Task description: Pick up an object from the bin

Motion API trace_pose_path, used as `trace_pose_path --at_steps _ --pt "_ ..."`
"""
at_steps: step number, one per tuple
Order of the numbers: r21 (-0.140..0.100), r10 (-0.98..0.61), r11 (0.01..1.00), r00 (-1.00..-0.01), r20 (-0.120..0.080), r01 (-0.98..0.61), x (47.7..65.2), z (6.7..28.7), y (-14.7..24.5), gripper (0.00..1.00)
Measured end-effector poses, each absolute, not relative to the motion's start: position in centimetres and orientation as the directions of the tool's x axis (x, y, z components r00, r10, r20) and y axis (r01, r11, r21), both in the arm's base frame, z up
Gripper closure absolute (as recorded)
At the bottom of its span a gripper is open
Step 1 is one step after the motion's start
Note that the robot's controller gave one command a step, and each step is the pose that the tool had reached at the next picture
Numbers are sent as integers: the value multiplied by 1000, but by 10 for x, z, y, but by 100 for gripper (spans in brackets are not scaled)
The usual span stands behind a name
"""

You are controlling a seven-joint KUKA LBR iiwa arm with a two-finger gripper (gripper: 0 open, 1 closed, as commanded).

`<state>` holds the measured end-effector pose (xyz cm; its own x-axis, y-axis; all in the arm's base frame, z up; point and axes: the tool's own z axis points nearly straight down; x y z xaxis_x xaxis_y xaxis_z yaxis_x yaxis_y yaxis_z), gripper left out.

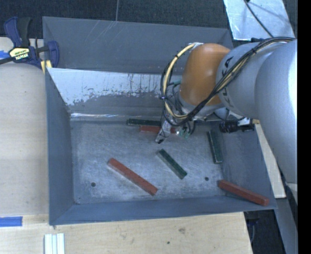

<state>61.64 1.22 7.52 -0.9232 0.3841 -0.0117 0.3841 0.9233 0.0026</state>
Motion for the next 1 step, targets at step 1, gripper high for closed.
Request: trace_pose_path --at_steps 1 --pt "0 92 996 -996 -8 92 608 102 5 100"
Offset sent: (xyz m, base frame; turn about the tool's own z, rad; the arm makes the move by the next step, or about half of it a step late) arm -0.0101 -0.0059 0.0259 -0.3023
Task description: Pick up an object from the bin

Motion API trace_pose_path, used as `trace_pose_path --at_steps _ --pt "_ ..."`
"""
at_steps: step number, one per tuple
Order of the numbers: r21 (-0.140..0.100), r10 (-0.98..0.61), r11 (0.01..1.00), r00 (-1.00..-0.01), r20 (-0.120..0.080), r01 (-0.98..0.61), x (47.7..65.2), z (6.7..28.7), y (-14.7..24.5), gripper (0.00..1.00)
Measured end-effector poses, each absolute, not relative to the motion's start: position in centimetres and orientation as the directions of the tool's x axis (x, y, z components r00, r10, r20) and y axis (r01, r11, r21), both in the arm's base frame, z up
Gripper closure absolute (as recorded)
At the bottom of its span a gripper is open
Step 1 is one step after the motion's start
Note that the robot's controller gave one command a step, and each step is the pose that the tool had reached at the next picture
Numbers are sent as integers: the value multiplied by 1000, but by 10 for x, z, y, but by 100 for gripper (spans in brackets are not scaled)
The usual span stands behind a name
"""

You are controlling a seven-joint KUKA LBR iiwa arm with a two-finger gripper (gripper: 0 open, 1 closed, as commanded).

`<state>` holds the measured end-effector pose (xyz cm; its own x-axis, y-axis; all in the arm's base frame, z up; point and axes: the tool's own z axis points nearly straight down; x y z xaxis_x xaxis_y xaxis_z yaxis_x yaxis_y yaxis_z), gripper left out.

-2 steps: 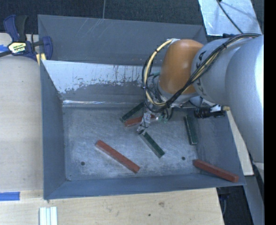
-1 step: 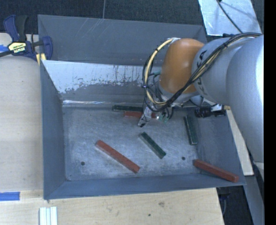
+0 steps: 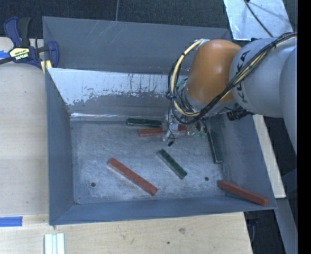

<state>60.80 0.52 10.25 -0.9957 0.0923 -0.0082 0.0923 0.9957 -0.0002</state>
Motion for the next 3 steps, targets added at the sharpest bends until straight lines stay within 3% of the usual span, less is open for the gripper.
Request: trace_pose_path --at_steps 1,2,3 --pt "0 93 996 -996 -6 93 608 102 5 0" --pt "-1 58 998 -998 3 58 622 70 22 0" --pt "1 60 998 -998 -8 60 624 72 23 100"
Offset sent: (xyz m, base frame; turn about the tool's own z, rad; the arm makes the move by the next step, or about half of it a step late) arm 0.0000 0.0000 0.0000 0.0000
